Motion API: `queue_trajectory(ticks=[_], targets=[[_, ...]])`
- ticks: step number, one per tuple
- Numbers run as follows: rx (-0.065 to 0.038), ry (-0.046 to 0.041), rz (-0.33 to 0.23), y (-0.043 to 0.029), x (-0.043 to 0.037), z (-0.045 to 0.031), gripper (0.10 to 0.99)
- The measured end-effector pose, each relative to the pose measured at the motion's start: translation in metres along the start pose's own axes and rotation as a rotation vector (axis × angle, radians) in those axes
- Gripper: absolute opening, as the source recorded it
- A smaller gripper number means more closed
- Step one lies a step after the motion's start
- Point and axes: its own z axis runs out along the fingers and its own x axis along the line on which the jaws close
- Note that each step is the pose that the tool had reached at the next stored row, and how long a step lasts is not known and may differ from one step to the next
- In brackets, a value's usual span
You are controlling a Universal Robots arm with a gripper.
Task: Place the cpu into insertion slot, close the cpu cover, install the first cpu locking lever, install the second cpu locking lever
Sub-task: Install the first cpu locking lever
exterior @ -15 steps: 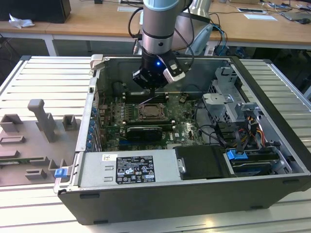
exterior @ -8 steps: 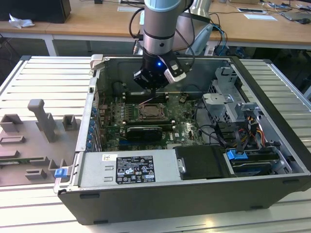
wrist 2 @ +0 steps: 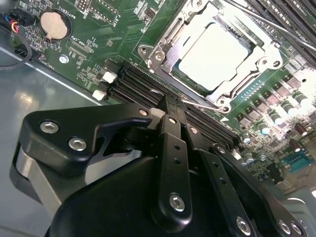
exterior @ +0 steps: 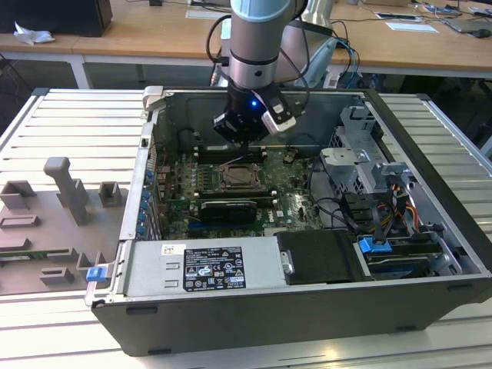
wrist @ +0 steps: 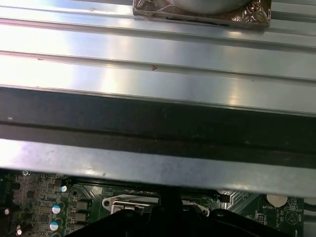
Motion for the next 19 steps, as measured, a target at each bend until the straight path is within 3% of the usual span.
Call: queue_trajectory(ticks=[19], targets=[[0.000, 0.0001, 0.000, -0.0019, -0.0032, 0.0142, 0.106]])
